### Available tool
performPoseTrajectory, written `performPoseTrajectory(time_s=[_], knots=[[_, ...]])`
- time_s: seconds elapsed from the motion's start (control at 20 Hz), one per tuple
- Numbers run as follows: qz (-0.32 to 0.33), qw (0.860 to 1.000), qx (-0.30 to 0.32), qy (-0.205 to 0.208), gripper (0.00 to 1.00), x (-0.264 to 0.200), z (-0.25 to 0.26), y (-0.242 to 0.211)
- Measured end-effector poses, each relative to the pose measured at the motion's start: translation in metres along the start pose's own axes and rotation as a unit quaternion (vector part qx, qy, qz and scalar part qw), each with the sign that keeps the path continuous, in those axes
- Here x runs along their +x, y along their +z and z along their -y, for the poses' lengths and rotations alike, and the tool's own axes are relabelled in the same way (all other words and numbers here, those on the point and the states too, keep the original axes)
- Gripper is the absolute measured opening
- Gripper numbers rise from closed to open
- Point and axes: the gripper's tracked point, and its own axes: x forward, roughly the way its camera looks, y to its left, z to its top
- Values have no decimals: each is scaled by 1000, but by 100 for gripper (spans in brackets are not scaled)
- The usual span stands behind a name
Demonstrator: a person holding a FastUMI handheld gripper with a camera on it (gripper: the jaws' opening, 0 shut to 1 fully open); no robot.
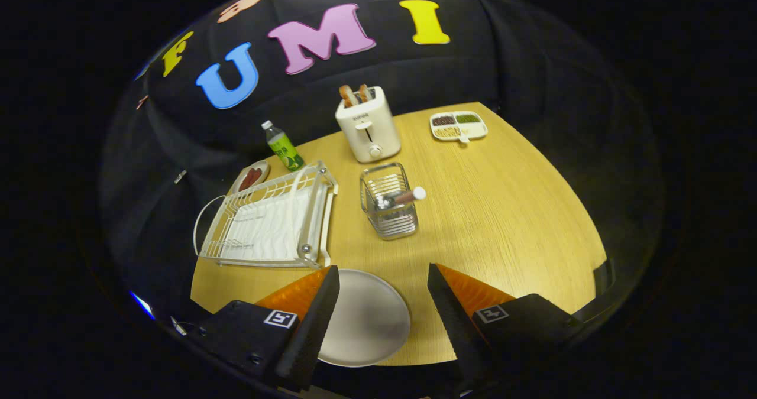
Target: Take the plate from the dish rack, then take the spoon from the basket and place it into the plate.
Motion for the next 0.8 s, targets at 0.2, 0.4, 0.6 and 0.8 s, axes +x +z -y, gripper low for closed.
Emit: performPoseTrajectory(time_s=[0.2, 0.4, 0.6, 0.8], knots=[[72, 994, -84, 6, 93, -20, -8, 75], [68, 985, -158, -26, 92, 4, 22, 100], [8, 981, -193, -20, 90, 43, 39, 76], [-40, 977, -207, -13, 78, 75, 43, 46]])
